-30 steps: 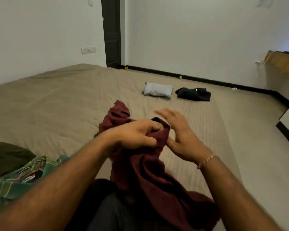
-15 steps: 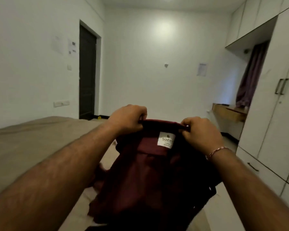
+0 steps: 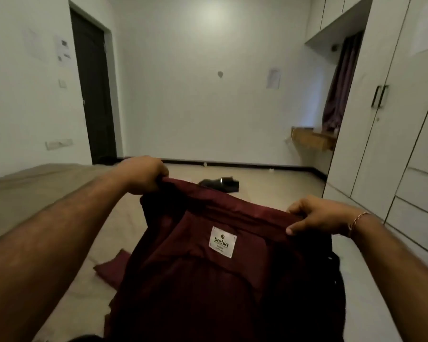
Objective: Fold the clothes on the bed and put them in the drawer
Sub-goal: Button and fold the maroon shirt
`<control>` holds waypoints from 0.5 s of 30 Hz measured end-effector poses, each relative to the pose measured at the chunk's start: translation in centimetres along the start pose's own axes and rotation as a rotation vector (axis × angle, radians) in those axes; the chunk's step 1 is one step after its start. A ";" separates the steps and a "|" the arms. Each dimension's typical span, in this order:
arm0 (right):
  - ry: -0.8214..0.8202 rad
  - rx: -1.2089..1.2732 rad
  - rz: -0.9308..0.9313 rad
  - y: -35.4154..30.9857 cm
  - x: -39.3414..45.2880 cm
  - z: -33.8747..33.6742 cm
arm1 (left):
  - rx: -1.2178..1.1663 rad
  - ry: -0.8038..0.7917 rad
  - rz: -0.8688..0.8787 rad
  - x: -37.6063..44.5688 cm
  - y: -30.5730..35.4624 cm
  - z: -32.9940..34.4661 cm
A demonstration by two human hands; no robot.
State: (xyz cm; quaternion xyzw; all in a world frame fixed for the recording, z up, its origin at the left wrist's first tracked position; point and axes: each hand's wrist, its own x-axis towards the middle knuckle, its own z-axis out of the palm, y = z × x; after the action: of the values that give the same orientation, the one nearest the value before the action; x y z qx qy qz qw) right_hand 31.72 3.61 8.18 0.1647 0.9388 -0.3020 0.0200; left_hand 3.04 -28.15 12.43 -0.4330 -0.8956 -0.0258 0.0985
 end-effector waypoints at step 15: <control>0.133 0.591 0.317 15.4 2.9 27.3 | -1.177 0.382 -0.894 -7.6 -1.8 30.3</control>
State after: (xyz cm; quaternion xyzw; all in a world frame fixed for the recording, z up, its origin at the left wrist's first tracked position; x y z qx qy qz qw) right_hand 32.22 0.60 -23.15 0.3264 0.7726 -0.5429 -0.0434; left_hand 1.52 -31.14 -18.71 0.0017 -0.7917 -0.6107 -0.0152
